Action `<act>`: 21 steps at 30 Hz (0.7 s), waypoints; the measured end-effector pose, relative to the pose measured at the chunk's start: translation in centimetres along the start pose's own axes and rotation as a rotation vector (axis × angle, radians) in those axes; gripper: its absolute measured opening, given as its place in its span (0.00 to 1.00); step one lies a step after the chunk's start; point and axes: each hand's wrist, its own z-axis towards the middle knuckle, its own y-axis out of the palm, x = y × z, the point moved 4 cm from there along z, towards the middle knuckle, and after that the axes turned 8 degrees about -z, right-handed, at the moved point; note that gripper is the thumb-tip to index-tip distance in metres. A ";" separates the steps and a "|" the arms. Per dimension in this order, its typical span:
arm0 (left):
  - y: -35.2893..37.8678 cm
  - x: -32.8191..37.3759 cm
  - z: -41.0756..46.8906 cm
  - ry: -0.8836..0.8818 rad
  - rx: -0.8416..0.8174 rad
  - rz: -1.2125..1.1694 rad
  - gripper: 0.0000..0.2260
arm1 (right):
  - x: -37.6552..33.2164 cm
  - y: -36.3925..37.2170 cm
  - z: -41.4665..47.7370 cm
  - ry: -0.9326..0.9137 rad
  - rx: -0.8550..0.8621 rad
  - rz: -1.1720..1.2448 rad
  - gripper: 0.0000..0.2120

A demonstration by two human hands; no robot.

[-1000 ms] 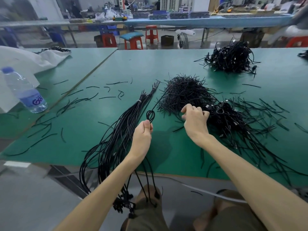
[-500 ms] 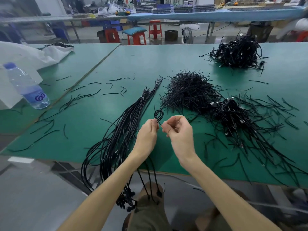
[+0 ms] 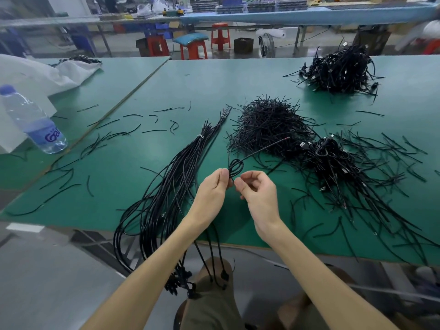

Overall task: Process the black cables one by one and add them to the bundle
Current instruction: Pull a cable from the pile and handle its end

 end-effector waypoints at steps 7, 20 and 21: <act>0.2 0.0 -0.1 0.004 -0.004 0.046 0.20 | 0.2 -0.2 0.0 0.000 0.011 0.044 0.06; 0.2 0.6 -0.6 0.037 0.034 0.087 0.24 | -0.2 -0.5 -0.3 -0.004 -0.010 0.095 0.05; 0.2 0.6 -0.5 0.036 0.032 0.096 0.24 | -0.2 -0.5 -0.2 -0.003 -0.016 0.102 0.05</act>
